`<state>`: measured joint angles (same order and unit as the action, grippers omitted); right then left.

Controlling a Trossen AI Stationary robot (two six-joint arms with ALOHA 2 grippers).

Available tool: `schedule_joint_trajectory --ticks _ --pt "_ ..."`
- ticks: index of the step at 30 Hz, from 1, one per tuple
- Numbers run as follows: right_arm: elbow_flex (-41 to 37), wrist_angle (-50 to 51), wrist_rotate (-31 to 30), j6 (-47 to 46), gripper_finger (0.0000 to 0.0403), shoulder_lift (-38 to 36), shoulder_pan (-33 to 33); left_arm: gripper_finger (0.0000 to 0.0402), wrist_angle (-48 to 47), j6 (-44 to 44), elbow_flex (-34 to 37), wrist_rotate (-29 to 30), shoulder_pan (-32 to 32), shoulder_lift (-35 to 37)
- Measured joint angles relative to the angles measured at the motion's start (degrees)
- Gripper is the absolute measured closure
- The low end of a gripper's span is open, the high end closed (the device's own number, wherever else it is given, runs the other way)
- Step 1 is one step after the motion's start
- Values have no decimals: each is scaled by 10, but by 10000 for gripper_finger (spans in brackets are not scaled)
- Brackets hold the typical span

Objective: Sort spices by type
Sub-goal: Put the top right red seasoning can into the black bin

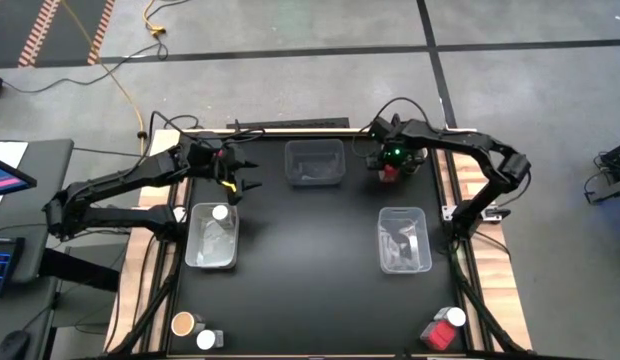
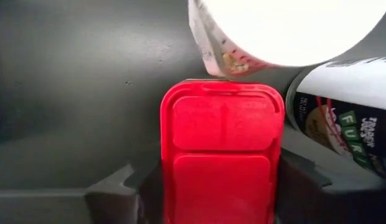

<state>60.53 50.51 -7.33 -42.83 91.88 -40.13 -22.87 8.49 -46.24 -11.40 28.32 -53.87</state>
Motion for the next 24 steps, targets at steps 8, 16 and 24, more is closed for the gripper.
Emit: schedule_joint_trajectory --ticks 8,16,24 --pt "11 28 0 -2 166 -8 14 127 -5 -8 0 0 0 0" --pt "83 70 1 24 162 -61 58 127 -27 -19 0 0 -5 40" --pt "218 83 1 119 164 -57 104 127 -70 -17 0 0 -8 98"
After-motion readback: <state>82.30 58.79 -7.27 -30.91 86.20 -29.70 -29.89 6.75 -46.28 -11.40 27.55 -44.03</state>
